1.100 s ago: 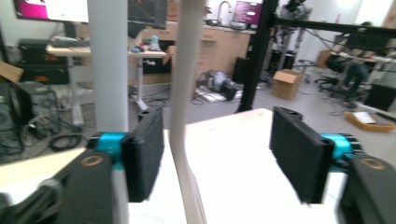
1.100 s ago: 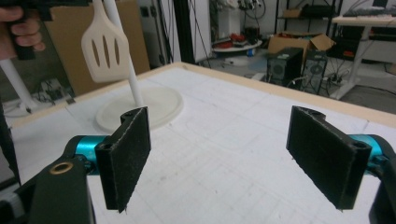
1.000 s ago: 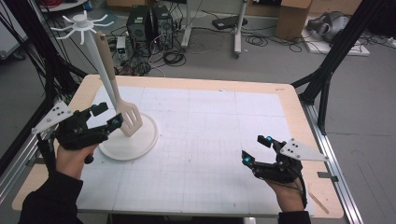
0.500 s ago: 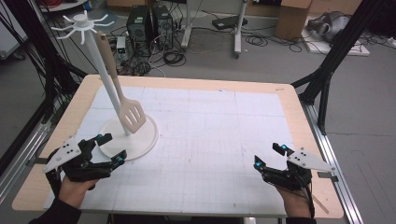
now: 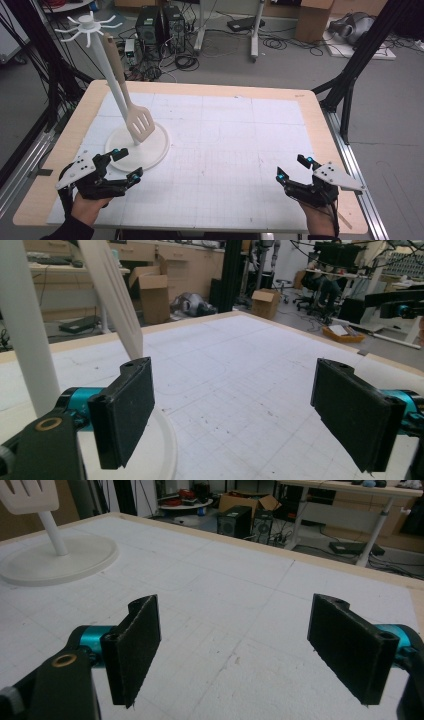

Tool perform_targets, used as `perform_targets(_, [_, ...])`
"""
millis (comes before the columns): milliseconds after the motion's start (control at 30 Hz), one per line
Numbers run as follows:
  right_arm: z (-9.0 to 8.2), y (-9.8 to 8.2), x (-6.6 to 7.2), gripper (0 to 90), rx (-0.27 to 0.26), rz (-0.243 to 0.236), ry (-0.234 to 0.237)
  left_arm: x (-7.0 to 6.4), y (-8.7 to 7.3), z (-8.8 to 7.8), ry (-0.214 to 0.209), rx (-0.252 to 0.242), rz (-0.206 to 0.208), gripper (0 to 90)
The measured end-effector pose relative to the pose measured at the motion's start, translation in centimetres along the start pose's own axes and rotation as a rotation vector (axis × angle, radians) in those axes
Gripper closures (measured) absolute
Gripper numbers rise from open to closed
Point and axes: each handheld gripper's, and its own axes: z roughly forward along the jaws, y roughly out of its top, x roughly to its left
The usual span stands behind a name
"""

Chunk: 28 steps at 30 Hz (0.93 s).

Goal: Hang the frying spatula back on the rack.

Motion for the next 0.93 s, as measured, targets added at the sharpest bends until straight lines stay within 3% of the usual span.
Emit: perform_targets(933, [0.4,-0.2,0.0,20.0,0.007,0.013,0.007,1.0,-0.5,-0.3,0.037,0.003,-0.041,18.5])
